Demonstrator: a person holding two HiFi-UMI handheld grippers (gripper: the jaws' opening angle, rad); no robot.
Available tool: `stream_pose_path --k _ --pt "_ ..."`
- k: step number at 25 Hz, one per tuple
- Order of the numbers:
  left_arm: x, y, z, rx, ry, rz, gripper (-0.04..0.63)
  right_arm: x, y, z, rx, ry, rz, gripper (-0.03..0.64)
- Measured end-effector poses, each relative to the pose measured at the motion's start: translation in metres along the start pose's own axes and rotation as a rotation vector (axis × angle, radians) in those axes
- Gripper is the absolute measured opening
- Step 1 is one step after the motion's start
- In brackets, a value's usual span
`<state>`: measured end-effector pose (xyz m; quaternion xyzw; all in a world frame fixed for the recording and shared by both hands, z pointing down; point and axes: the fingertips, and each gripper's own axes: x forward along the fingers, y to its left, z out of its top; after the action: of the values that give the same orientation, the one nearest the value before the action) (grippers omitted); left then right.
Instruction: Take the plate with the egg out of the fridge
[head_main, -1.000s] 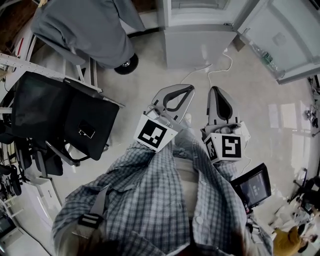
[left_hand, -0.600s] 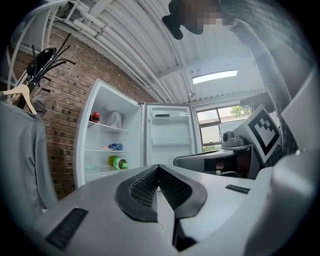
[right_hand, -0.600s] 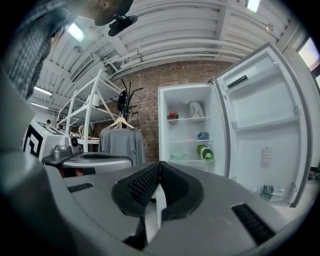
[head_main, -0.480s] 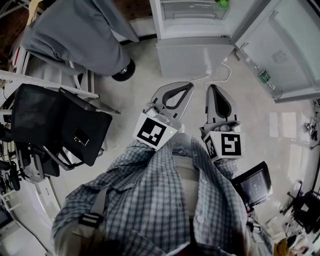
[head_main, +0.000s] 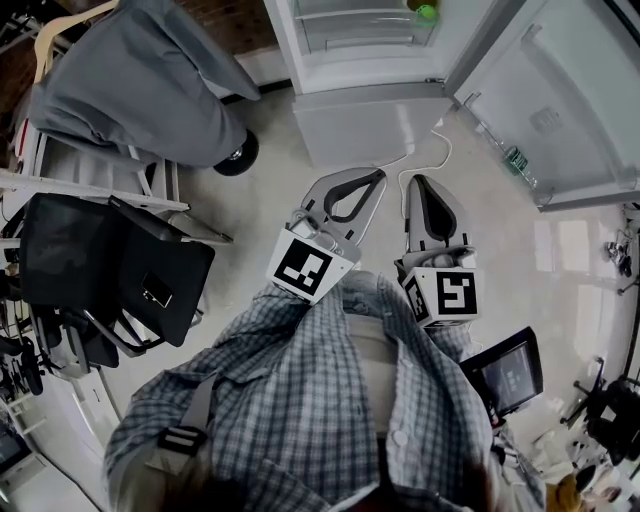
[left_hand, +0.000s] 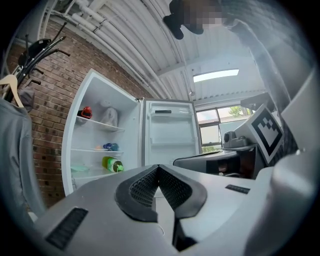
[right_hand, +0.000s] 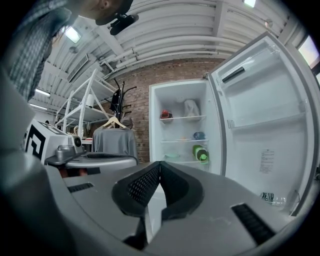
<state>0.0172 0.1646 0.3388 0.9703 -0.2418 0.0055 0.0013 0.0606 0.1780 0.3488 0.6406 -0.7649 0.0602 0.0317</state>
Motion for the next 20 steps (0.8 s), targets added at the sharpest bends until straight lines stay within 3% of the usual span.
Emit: stream_pose_path --k 7,20 --pt "0.023 0.027 0.003 -0.005 -0.005 -0.038 0.008 0.028 -0.014 0.004 0.005 0.002 -0.051 0.006" --pt "0.076 0.122 0.01 0.008 -0.028 -0.108 0.008 0.136 -0.03 0.035 -0.038 -0.033 -0.098 0.006"
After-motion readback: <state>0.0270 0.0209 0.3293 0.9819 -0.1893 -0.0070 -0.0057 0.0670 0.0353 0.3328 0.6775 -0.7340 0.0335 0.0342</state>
